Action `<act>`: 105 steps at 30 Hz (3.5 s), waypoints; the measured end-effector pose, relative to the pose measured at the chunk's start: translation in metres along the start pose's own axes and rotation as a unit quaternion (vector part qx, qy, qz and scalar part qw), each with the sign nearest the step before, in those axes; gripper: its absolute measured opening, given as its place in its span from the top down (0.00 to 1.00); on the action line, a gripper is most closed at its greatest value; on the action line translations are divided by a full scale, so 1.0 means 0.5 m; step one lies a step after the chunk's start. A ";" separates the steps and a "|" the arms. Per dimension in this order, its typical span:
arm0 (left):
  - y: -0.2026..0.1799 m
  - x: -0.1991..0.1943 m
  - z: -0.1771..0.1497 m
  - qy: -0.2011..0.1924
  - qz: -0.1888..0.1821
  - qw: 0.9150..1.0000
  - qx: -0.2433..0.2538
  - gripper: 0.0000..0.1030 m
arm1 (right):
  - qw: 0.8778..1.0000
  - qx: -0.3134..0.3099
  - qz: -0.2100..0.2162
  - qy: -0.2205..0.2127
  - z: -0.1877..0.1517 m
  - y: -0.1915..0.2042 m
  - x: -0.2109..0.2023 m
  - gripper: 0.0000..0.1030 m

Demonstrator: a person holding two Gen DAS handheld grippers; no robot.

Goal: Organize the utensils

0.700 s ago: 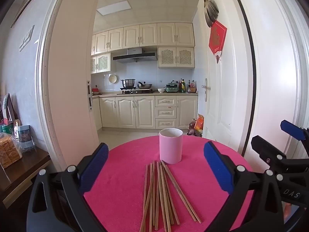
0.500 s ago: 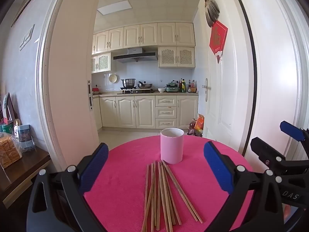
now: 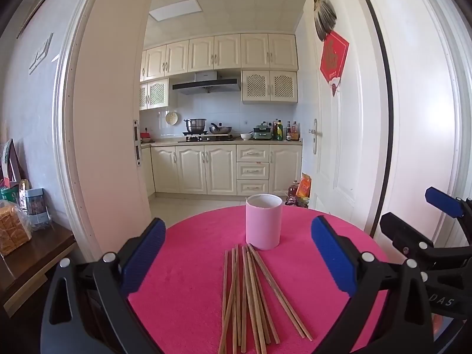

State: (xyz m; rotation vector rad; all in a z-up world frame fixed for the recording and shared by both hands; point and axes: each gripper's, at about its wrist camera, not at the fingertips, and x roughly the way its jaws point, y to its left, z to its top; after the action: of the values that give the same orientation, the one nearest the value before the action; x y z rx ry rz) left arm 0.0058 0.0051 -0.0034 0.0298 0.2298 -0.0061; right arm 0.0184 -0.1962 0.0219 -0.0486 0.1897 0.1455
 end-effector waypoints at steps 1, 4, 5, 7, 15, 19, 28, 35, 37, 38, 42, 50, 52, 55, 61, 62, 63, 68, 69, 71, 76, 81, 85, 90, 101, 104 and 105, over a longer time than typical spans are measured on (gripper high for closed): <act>0.001 0.000 0.000 0.001 0.000 1.000 -0.001 0.06 | 1.000 0.000 0.000 0.001 -0.001 0.000 0.002 0.06; -0.001 0.003 0.003 0.003 0.000 1.000 -0.002 0.06 | 1.000 0.002 0.001 0.003 -0.001 -0.002 0.006 0.06; -0.002 0.004 0.002 0.003 0.000 1.000 -0.001 0.06 | 1.000 0.002 0.001 0.003 -0.002 -0.002 0.007 0.06; -0.001 0.004 0.001 0.004 -0.001 1.000 -0.002 0.06 | 1.000 0.003 0.001 0.004 -0.002 -0.003 0.008 0.06; -0.006 0.010 -0.001 0.007 -0.001 1.000 -0.001 0.06 | 1.000 0.006 0.002 0.007 -0.005 -0.008 0.013 0.06; -0.012 0.015 -0.002 0.008 0.000 1.000 0.000 0.06 | 1.000 0.007 0.002 0.009 -0.005 -0.009 0.013 0.06; -0.018 0.031 -0.002 0.018 0.004 1.000 0.002 0.06 | 1.000 0.011 0.008 0.023 -0.001 -0.017 0.030 0.06; -0.009 0.074 -0.004 0.057 -0.006 0.998 0.002 0.06 | 0.998 0.016 0.022 0.057 0.004 -0.016 0.063 0.06; 0.002 0.098 -0.008 0.081 -0.015 0.997 -0.002 0.06 | 0.997 0.018 0.028 0.069 0.003 -0.016 0.077 0.06; 0.008 0.110 -0.010 0.094 -0.017 0.995 -0.005 0.06 | 0.996 0.019 0.026 0.077 0.001 -0.017 0.086 0.06; 0.042 0.161 -0.023 0.151 -0.030 0.988 -0.018 0.06 | 0.993 0.014 0.025 0.112 -0.007 -0.018 0.124 0.06; 0.094 0.274 -0.081 0.281 -0.040 0.958 -0.037 0.06 | 0.982 -0.003 0.039 0.186 -0.037 -0.017 0.213 0.06; 0.098 0.292 -0.097 0.300 -0.047 0.952 -0.040 0.06 | 0.979 -0.007 0.040 0.199 -0.046 -0.015 0.233 0.06; 0.092 0.313 -0.115 0.317 -0.045 0.947 -0.032 0.06 | 0.975 -0.010 0.044 0.216 -0.058 -0.016 0.254 0.06; 0.099 0.361 -0.145 0.366 -0.037 0.929 -0.032 0.29 | 0.965 -0.013 0.060 0.254 -0.086 -0.017 0.303 0.06; 0.101 0.368 -0.150 0.373 -0.035 0.927 -0.032 0.30 | 0.964 -0.015 0.060 0.259 -0.091 -0.017 0.311 0.06; 0.103 0.373 -0.153 0.379 -0.035 0.924 -0.033 0.31 | 0.963 -0.021 0.054 0.262 -0.094 -0.015 0.317 0.06; 0.098 0.404 -0.167 0.400 -0.023 0.916 -0.016 0.31 | 0.960 -0.026 0.058 0.274 -0.101 -0.015 0.341 0.06; 0.096 0.409 -0.169 0.404 -0.022 0.914 -0.013 0.31 | 0.959 -0.026 0.060 0.276 -0.102 -0.014 0.345 0.06; 0.090 0.421 -0.173 0.410 -0.019 0.912 -0.006 0.31 | 0.957 -0.023 0.067 0.283 -0.103 -0.016 0.353 0.06; 0.083 0.443 -0.170 0.418 -0.018 0.908 -0.003 0.31 | 0.950 -0.022 0.076 0.302 -0.107 -0.013 0.376 0.06; 0.098 0.455 -0.165 0.439 -0.019 0.898 -0.016 0.31 | 0.946 -0.018 0.082 0.314 -0.106 -0.015 0.391 0.06; 0.100 0.454 -0.171 0.453 -0.015 0.892 -0.003 0.31 | 0.945 -0.016 0.085 0.315 -0.102 -0.020 0.394 0.06; 0.081 0.456 -0.186 0.460 -0.013 0.888 0.006 0.31 | 0.941 -0.015 0.092 0.325 -0.105 -0.016 0.404 0.06; 0.093 0.449 -0.174 0.453 -0.006 0.891 -0.032 0.87 | 0.907 -0.013 0.136 0.397 -0.110 0.015 0.452 0.10; 0.112 0.435 -0.177 0.449 -0.014 0.891 -0.062 0.91 | 0.893 -0.011 0.150 0.424 -0.116 0.030 0.468 0.21; 0.123 0.431 -0.176 0.447 -0.019 0.891 -0.072 0.92 | 0.889 -0.010 0.153 0.432 -0.119 0.035 0.474 0.23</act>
State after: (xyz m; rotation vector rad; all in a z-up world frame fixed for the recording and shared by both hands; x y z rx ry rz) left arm 0.1959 0.0686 -0.1365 -0.1257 1.1578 -0.0139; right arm 0.2349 -0.1496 -0.0825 -0.1018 1.0944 0.4395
